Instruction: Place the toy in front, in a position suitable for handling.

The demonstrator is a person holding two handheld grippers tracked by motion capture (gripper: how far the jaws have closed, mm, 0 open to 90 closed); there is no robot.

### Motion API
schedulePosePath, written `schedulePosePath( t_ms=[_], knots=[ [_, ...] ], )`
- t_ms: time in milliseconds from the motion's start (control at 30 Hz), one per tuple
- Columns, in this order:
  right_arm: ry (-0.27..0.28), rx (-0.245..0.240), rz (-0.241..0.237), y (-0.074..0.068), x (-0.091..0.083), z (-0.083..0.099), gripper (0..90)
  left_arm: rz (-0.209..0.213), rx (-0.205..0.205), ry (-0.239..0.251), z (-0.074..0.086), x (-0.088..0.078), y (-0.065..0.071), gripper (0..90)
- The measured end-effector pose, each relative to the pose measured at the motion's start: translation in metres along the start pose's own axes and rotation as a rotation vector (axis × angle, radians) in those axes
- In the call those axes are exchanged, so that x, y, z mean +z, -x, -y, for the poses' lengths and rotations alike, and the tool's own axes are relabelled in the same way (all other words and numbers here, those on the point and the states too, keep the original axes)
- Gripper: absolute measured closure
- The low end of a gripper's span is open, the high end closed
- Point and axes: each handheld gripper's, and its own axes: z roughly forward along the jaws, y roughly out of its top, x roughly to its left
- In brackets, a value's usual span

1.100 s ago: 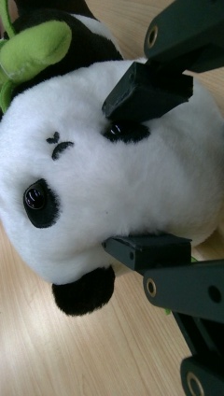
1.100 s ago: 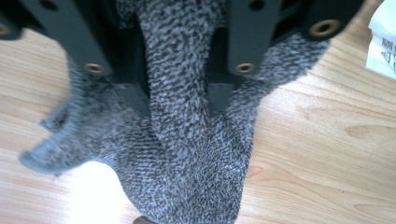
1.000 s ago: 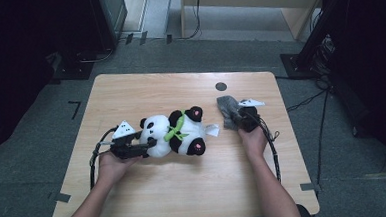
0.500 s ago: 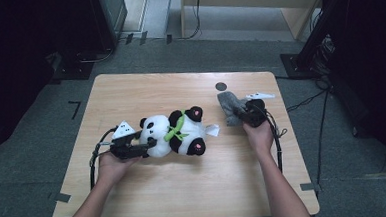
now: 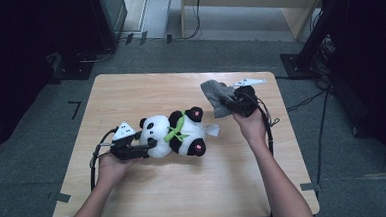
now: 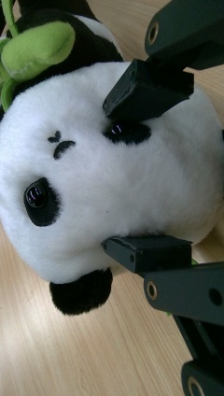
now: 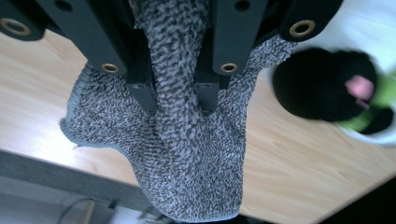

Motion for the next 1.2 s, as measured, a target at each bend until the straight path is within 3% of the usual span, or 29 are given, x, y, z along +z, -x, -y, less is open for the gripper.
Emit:
schedulePosePath(
  t_ms=[267,600,800,1200],
  knots=[
    [-0.005,-0.064,-0.073,-0.037,0.003,-0.033,75.5,-0.002,-0.003,-0.006,-0.001,0.000,0.000,38.3],
    [-0.042,-0.111,-0.161,-0.083,0.020,-0.061,75.6,0.004,-0.008,-0.013,-0.002,0.000,-0.001,38.2],
    [-0.056,-0.163,-0.197,-0.113,0.035,-0.066,75.7,0.002,-0.004,-0.015,-0.002,-0.001,-0.001,38.2],
    [-0.121,-0.187,-0.262,-0.157,0.072,-0.064,75.6,0.001,0.001,-0.018,-0.002,-0.001,0.000,38.3]
  ],
)
